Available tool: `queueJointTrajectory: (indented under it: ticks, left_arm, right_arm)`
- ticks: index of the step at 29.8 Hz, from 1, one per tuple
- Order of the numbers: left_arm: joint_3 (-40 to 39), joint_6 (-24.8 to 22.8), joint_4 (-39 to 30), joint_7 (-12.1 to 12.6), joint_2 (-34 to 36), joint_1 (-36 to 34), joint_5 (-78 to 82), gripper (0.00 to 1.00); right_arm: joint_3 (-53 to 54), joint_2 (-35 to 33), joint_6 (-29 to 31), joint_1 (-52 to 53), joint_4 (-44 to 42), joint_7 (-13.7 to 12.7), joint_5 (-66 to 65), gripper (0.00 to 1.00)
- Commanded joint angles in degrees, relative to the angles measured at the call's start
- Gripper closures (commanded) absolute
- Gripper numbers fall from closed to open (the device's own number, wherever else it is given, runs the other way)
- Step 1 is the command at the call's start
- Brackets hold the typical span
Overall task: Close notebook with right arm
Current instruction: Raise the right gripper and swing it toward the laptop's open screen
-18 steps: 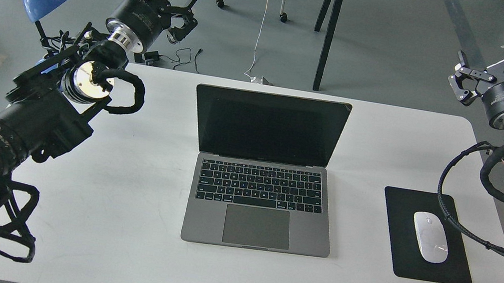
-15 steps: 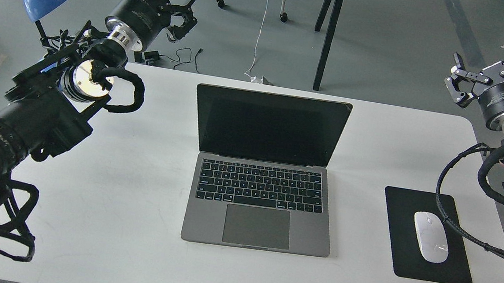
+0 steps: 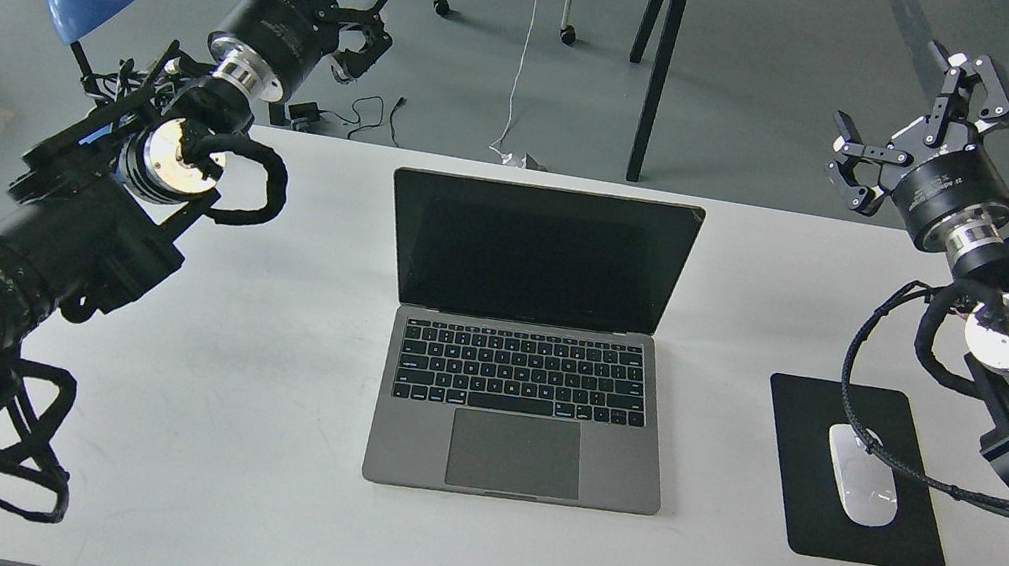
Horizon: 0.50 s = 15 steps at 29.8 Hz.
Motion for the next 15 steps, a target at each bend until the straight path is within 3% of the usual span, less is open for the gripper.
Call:
queueJointTrajectory:
  ticks: [1,7,15]
  left_arm:
    - [0.0,0.0,-0.1,0.1,0.0,0.1,0.0,0.0]
    - [0.0,0.0,0.0,0.1,0.0,0.1,0.0,0.0]
    - [0.0,0.0,0.0,0.1,0.0,0.1,0.1,0.0]
  right_arm:
    - [-2.3,2.3,-0.2,1.2,-0.5,-0.1,-0.3,0.0]
    - [-10.0,6.1,-3.2,4.6,-0.6,0.3,-0.4,0.0]
    - [-10.5,9.1,-5.0,9.3,-5.6,2.2,-0.6,0.0]
